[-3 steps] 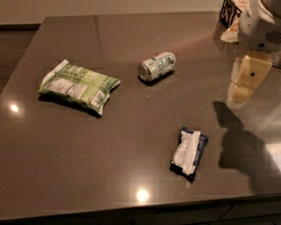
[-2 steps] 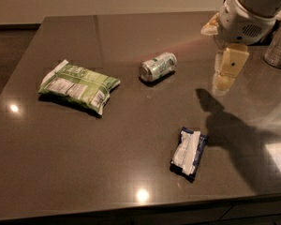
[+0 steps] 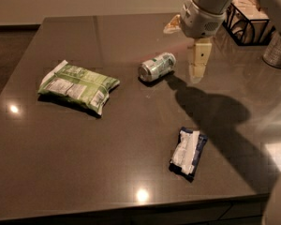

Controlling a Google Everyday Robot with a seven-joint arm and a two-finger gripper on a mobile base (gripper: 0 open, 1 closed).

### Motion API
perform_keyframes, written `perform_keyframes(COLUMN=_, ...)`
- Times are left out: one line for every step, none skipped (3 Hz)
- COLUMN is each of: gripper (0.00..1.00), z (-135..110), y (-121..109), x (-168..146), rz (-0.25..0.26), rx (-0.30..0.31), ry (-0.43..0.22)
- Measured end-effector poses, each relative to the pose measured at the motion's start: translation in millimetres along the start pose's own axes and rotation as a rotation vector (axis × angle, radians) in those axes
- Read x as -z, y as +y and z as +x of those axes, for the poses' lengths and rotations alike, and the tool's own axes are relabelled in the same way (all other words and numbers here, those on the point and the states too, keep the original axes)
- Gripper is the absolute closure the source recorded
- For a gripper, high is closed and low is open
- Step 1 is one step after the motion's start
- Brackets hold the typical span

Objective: Place 7up can upright

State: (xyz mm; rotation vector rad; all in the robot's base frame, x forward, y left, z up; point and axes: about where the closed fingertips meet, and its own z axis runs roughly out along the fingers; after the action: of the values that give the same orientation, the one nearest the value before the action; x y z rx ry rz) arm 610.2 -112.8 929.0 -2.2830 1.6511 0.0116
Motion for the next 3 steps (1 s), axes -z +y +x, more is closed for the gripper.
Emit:
perform_keyframes(gripper=0.0, z=-5, y=-21, x=-26, rz=-0.039, rx=0.107, ry=0.015)
perform_keyframes(gripper=0.0, z=-2, y=-38, x=-49, rz=-0.08, rx=0.19, ry=0.012)
perform_keyframes(gripper=0.0, z=0, y=-49, x=-68, rz=-0.108, rx=0.257, ry=0.019)
